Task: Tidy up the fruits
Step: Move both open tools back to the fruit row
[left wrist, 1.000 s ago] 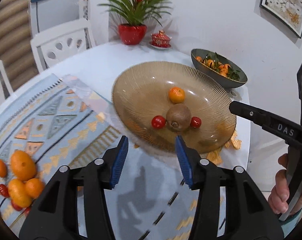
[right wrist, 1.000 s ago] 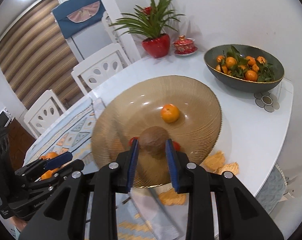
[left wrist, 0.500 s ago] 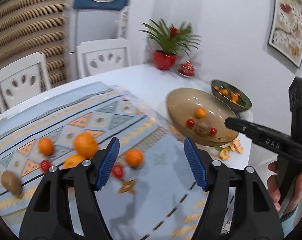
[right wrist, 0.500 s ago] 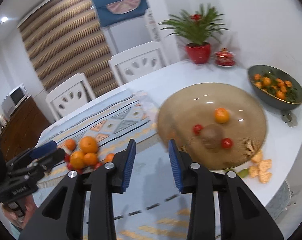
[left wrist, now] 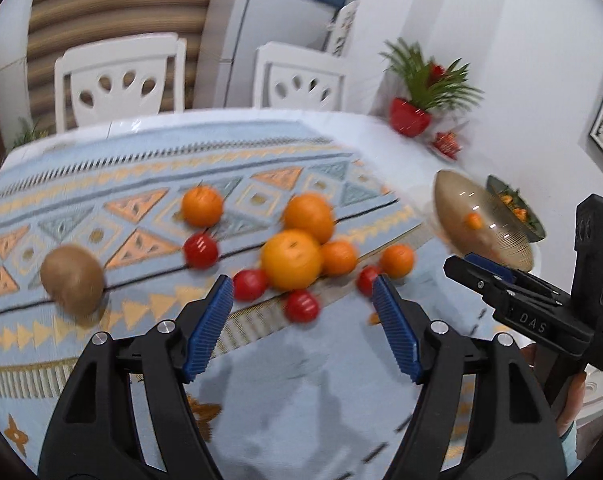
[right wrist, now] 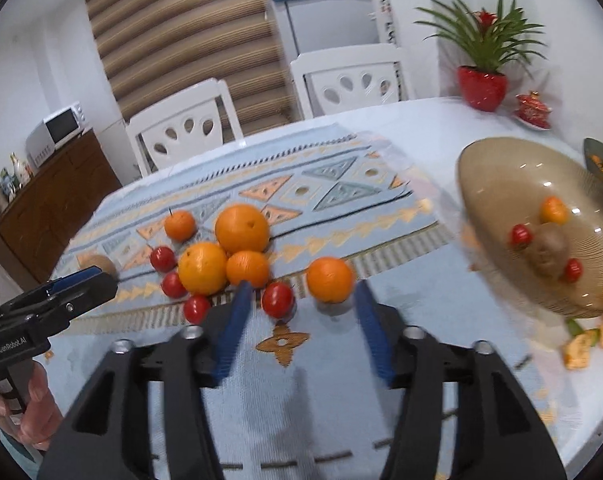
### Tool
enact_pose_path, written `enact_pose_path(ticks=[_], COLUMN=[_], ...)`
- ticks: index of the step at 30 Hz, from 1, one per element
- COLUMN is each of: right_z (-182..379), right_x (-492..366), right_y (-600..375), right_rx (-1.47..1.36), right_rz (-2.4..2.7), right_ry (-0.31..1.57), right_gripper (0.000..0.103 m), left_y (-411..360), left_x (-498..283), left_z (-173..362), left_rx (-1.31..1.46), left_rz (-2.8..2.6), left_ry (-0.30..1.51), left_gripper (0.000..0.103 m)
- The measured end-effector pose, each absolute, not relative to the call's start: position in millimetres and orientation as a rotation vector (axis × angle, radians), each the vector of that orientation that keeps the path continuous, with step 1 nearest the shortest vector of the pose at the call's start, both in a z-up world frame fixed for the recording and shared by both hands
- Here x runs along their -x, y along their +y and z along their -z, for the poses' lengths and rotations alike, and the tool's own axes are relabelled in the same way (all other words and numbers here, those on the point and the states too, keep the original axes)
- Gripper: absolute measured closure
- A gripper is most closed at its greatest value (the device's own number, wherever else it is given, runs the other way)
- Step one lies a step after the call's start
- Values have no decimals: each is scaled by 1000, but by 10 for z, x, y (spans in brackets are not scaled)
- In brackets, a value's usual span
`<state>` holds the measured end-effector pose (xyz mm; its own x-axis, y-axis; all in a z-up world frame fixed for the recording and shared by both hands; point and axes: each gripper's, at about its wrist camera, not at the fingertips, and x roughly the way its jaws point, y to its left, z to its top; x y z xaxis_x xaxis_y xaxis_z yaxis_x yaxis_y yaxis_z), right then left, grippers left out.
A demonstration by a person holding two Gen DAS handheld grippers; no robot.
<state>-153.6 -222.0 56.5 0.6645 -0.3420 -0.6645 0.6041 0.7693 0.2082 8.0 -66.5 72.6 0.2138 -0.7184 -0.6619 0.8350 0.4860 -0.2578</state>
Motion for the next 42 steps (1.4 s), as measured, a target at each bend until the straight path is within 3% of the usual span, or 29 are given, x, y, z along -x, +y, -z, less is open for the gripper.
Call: enact_pose_path(ticks=[2,6,9,14,21,24,28,31,33,35,42], right_z=[-411,-175,-195,-141,-116,-110,-87,-72,-77,-100,-317], right_x=[1465,1357,1357,1280,1240,1256,1243,1241,1250,1277,1364], right_y=[-2208,-2210,-2173,-2136,-2113,-2134,-2167,-2187,-2200,-2215,-2425], right_rx=[-444,-439,-407,-370,-355,-371,-401,-425,-436,-448,-497], right_rz=[547,571,576,595,596,588,548,516,509,517,542], right_ry=[650,706,686,734,744,741,750,753,750,745,720], right_gripper=[27,26,16,14,14,17,34,52,56,56,52], left_y=[-671,-684,-755,-815,-820,-820,-823,-822,-815,-818,-945], left_x=[-139,-193,-182,-96,-32,-26,-21,-15,-11,-10,31], left_z=[-559,-293,-148,-108,-126,-126,-131,-131,-140,-152,-311], left_rx=[-173,-182,-236,-320,-347,-348,-345,-344,-342,-340,-395], left_rz=[1079,1088,1042,969,972,980,988,992,997,1005,1024], left_ry=[842,873,892,841,822,820,818,818,816,829,954], left_gripper=[31,31,31,24,23,24,26,34,39,44,45])
